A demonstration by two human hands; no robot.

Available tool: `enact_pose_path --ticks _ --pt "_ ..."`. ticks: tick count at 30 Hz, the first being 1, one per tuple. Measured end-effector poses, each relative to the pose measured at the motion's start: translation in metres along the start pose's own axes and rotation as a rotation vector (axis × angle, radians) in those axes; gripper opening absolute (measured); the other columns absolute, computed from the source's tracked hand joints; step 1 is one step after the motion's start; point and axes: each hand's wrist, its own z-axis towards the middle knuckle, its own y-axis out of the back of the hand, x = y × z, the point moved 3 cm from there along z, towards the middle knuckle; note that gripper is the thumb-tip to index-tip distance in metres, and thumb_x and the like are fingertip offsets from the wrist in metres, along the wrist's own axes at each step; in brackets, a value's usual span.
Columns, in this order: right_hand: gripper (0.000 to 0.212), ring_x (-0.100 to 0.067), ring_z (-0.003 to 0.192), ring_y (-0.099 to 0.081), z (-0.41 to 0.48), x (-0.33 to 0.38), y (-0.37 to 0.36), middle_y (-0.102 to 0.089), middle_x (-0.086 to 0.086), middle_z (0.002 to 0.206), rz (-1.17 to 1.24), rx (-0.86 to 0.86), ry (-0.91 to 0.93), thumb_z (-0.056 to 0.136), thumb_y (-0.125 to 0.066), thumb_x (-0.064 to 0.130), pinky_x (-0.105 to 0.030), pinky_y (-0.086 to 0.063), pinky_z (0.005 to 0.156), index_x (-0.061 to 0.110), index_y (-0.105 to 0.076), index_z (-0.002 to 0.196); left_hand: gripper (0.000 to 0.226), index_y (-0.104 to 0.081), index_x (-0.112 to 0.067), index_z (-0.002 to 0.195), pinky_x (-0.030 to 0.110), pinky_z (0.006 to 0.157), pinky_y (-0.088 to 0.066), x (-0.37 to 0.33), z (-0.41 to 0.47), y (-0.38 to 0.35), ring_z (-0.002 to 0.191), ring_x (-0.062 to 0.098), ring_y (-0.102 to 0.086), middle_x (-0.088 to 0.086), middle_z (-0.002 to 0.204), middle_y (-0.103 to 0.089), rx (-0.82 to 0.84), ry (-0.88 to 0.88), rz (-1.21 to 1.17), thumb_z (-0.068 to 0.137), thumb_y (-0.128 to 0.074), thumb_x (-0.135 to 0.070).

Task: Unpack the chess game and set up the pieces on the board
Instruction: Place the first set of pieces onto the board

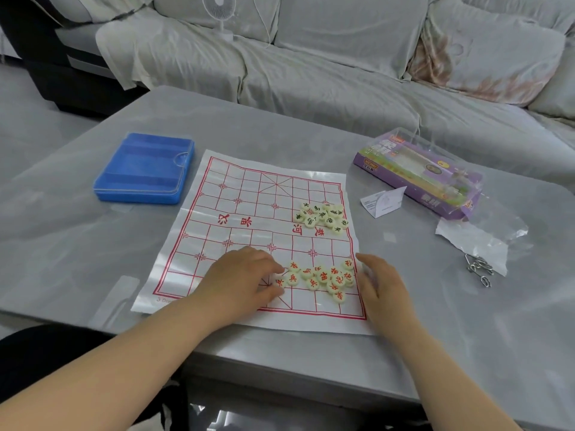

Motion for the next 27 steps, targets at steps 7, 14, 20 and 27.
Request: enact_pose_path --ticks 7,14,20,27 --pt "0.04 -0.011 0.1 -0.046 -0.005 -0.008 -0.011 -0.06 -0.005 0.116 0.062 -0.083 0.03 0.088 -0.043 0.031 -0.019 -0.031 0.086 0.009 -0.058 0.117 0.041 -0.052 -0.03 0.125 0.02 0.087 -0.028 0.003 0.014 -0.012 0.111 0.008 -0.039 -0.013 0.121 -0.048 -0.013 -0.022 -0.047 0.086 -0.05 -0.045" --pt "0.045 -0.007 0.098 -0.041 -0.003 -0.011 -0.014 -0.061 -0.005 0.113 0.021 -0.13 0.081 0.08 -0.04 0.033 -0.022 -0.03 0.087 0.007 -0.061 0.111 0.036 -0.055 -0.03 0.121 0.016 0.084 -0.026 0.013 0.015 -0.012 0.105 0.005 -0.041 -0.014 0.115 -0.053 -0.018 -0.002 -0.148 0.087 -0.053 -0.042" --pt "0.026 -0.028 0.101 -0.059 0.011 0.012 -0.017 -0.066 -0.006 0.105 -0.077 -0.252 0.232 0.083 -0.05 0.024 -0.032 -0.035 0.087 0.011 -0.068 0.096 0.045 -0.04 -0.036 0.13 0.012 0.084 -0.028 0.038 0.019 0.025 0.097 0.0 -0.04 -0.021 0.104 -0.045 -0.114 0.184 -0.247 0.09 -0.053 -0.022" --pt "0.043 -0.022 0.1 -0.056 0.028 0.023 -0.02 -0.067 0.001 0.102 -0.037 -0.187 0.258 0.078 -0.037 0.043 -0.037 -0.032 0.089 0.018 -0.069 0.094 0.056 -0.035 -0.036 0.134 0.014 0.079 -0.033 0.083 0.032 0.041 0.091 0.002 -0.043 -0.018 0.098 -0.047 -0.175 0.328 -0.243 0.088 -0.055 -0.012"
